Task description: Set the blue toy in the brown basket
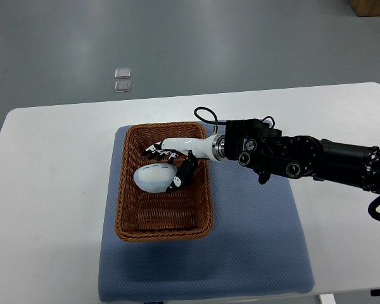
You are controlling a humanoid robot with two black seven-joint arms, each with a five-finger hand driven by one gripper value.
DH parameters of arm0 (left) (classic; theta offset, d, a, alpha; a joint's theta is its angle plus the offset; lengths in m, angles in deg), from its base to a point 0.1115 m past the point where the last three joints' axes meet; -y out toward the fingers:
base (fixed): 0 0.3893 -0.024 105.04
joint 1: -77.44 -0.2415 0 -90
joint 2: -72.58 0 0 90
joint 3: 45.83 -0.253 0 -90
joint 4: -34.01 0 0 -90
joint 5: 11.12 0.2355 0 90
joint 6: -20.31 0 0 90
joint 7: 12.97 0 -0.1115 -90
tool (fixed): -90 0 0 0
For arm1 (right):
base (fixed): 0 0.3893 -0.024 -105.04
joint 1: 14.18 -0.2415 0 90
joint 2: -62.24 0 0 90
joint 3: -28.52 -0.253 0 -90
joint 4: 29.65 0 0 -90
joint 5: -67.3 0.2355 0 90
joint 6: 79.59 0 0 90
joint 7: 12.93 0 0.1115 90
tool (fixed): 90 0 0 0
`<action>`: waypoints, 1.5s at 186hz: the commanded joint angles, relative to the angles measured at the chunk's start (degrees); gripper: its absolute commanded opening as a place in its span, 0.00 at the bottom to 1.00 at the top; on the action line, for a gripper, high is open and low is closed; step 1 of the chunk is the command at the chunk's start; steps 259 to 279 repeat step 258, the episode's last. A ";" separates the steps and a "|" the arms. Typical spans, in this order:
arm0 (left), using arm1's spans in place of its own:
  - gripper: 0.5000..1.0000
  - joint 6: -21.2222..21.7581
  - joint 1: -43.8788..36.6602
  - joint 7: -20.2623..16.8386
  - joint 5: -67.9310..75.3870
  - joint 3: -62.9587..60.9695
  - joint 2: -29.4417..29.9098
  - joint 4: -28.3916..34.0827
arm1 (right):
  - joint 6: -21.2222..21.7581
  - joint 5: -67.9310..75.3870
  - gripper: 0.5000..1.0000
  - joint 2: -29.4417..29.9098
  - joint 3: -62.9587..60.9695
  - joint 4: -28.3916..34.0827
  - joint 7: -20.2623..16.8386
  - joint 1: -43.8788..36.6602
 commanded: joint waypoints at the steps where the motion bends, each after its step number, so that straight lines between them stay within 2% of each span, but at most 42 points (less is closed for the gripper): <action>1: 1.00 0.02 0.00 0.00 0.00 -0.02 0.00 -0.03 | 0.44 0.21 0.80 -1.02 -0.59 0.28 0.08 -0.36; 49: 1.00 0.02 0.00 0.00 0.00 -0.19 0.00 -0.03 | 2.29 0.38 0.80 -4.45 -4.90 0.46 0.96 -2.03; 82: 1.00 0.02 0.00 0.00 0.00 -0.19 0.00 -0.03 | 1.93 2.67 0.80 -7.26 -14.65 0.46 1.84 -0.89; 132: 1.00 0.02 0.00 0.00 0.00 -0.28 0.00 -0.03 | 1.67 21.65 0.80 -8.14 -42.07 -0.42 2.19 11.49; 168: 1.00 0.02 0.00 0.00 0.00 -0.28 0.00 -0.12 | 2.02 31.58 0.80 -6.21 -54.11 -1.30 2.19 19.23; 211: 1.00 0.02 0.00 0.09 0.00 -0.37 0.00 -0.38 | 2.46 39.75 0.82 -1.90 -59.39 -4.99 2.28 23.45; 279: 1.00 0.02 0.00 0.09 0.00 -0.37 0.00 0.06 | 2.46 41.87 0.82 -1.81 -59.57 -6.93 2.36 24.60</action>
